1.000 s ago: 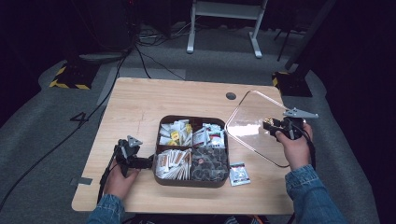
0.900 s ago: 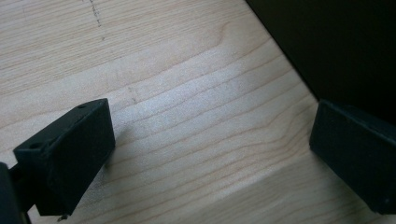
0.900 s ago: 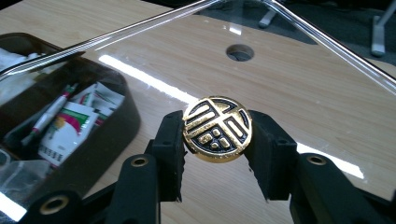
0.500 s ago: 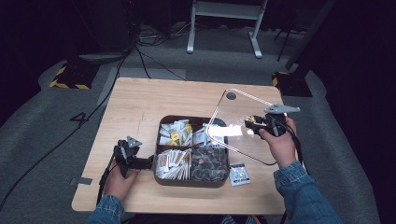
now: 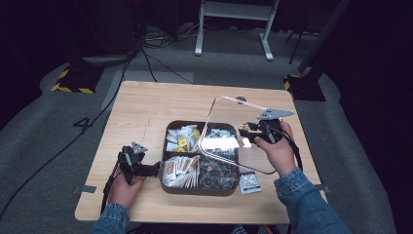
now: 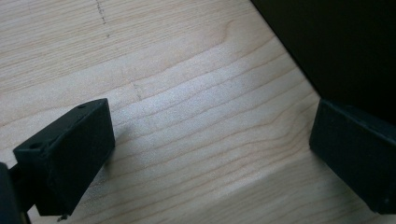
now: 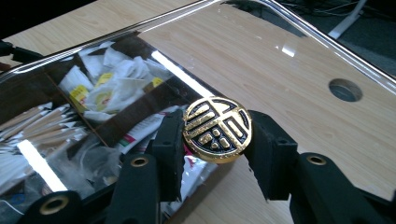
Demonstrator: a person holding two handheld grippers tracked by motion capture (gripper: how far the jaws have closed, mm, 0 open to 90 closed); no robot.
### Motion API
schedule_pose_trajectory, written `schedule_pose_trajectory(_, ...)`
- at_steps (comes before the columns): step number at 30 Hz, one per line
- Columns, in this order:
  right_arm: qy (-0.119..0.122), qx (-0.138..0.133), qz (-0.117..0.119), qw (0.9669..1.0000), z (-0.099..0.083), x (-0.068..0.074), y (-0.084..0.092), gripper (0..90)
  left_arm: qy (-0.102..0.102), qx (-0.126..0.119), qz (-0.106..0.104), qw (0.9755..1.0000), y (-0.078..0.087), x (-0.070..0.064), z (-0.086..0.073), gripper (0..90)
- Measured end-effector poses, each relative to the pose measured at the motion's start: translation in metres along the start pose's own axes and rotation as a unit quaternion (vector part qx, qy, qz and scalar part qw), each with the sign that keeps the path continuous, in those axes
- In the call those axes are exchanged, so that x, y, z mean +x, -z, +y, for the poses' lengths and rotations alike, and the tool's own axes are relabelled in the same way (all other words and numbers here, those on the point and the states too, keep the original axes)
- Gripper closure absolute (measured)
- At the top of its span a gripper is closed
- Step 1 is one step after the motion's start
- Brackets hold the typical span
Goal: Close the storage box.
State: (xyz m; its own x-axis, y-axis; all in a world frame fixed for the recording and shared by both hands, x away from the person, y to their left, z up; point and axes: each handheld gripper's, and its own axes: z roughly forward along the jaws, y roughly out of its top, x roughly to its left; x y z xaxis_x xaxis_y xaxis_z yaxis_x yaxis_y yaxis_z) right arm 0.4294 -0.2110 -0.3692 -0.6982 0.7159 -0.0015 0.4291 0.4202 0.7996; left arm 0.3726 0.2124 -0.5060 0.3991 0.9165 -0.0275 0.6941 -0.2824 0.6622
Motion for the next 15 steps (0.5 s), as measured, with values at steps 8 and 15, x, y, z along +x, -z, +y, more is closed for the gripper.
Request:
schedule_pose_trajectory(8,0.016,0.004,0.029,0.9995,0.007,0.022,-0.015,59.0,-0.003,0.000,-0.001,1.0000,0.000,0.001,0.000,0.3)
schedule_pose_trajectory(15,0.035,0.013,0.054,0.9978,0.010,0.040,-0.032,59.0,-0.002,0.000,-0.001,1.0000,-0.001,0.001,0.001,0.3)
